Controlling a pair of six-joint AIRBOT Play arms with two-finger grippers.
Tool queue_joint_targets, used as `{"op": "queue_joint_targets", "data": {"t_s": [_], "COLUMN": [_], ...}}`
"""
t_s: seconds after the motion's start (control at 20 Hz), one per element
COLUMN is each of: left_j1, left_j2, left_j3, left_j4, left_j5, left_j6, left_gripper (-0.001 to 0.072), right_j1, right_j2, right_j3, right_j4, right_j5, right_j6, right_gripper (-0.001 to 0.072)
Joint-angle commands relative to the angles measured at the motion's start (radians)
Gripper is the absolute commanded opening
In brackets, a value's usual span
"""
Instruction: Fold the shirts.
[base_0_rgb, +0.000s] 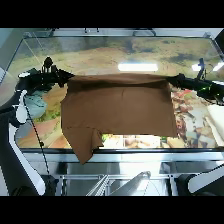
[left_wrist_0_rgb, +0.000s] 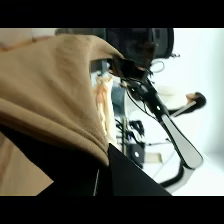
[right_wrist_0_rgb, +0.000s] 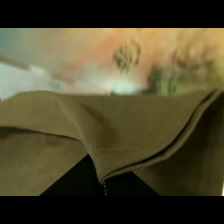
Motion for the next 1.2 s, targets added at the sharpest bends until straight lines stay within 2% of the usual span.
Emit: {"op": "queue_joint_targets", "data": {"t_s": [0.0,0.1,0.25,0.35,0.45,0.5,0.55,0.6,0.65,0.8,0.9,0.95,1.0,1.15], "left_j1": [0.018,0.029,0.025,0.009,-0.002,-0.006,-0.006,-0.002,0.006,0.045,0.081,0.103,0.124,0.181], "left_j2": [-0.001,-0.001,-0.001,-0.001,-0.002,-0.002,-0.002,-0.001,-0.001,0.008,0.062,0.106,0.151,0.318], "left_j3": [-0.001,0.000,-0.011,-0.044,-0.070,-0.076,-0.077,-0.072,-0.051,0.058,0.066,0.028,-0.021,-0.231], "left_j4": [0.001,0.062,0.267,0.329,0.366,0.372,0.373,0.371,0.372,0.361,0.364,0.364,0.366,0.463], "left_j5": [-0.150,-0.178,-0.182,-0.179,-0.155,-0.145,-0.146,-0.149,-0.159,-0.183,-0.179,-0.178,-0.179,-0.137], "left_j6": [-0.068,-0.113,-0.171,-0.175,-0.171,-0.171,-0.171,-0.172,-0.172,-0.227,-0.227,-0.222,-0.199,-0.138], "left_gripper": [0.0010,0.0010,0.0010,0.0011,0.0011,0.0012,0.0042,0.0185,0.0280,0.0281,0.0281,0.0281,0.0280,0.0280], "right_j1": [-0.014,-0.021,-0.022,-0.019,-0.017,-0.016,-0.016,-0.021,-0.031,-0.074,-0.105,-0.118,-0.125,-0.127], "right_j2": [-0.002,-0.002,-0.002,-0.002,-0.002,-0.002,-0.002,0.001,0.010,0.082,0.147,0.179,0.203,0.251], "right_j3": [0.000,0.000,0.000,0.000,0.000,0.000,0.000,0.001,0.001,0.002,0.002,0.002,0.001,-0.008], "right_j4": [-0.147,-0.151,-0.201,-0.285,-0.307,-0.307,-0.307,-0.307,-0.308,-0.404,-0.511,-0.555,-0.581,-0.609], "right_j5": [0.075,0.095,0.114,0.115,0.138,0.160,0.183,0.212,0.241,0.253,0.248,0.249,0.252,0.320], "right_j6": [0.084,0.087,0.119,0.163,0.171,0.171,0.172,0.175,0.180,0.261,0.322,0.352,0.369,0.395], "right_gripper": [0.0017,0.0017,0.0017,0.0017,0.0020,0.0060,0.0238,0.0266,0.0265,0.0265,0.0285,0.0351,0.0375,0.0365]}}
